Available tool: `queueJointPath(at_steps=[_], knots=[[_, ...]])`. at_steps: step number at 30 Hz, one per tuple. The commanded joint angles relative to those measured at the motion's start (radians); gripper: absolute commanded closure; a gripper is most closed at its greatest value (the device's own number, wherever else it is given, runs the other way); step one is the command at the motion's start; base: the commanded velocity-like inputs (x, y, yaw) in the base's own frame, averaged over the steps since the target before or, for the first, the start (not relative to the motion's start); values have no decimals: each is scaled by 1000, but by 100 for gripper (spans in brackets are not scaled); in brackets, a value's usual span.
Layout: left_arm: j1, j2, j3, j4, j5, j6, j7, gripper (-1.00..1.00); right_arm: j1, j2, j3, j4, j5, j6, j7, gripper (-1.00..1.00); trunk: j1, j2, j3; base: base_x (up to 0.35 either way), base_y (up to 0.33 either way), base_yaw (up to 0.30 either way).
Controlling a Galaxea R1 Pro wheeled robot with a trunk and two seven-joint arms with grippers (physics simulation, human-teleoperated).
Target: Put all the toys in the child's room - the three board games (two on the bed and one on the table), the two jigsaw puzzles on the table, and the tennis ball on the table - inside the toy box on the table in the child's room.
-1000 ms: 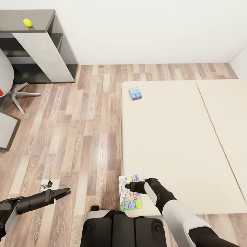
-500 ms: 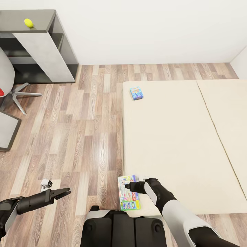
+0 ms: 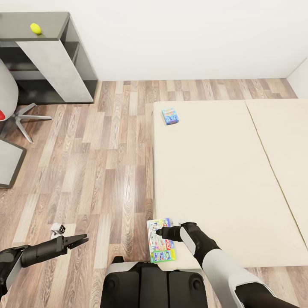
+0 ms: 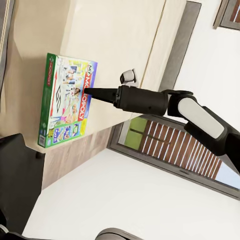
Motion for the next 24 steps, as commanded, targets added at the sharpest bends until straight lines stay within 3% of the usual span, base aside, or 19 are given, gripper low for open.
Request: queueJointPath(at_steps=[1,24], knots=[[0,0,0,0,0,11,-4,-100,0,0,2,-1,-4,4,-1,-100,1,-1,-1,0,0,0],[0,0,0,0,0,11,-4,-100,0,0,2,-1,-6,4,0,-100,1,-1,10,0,0,-13]])
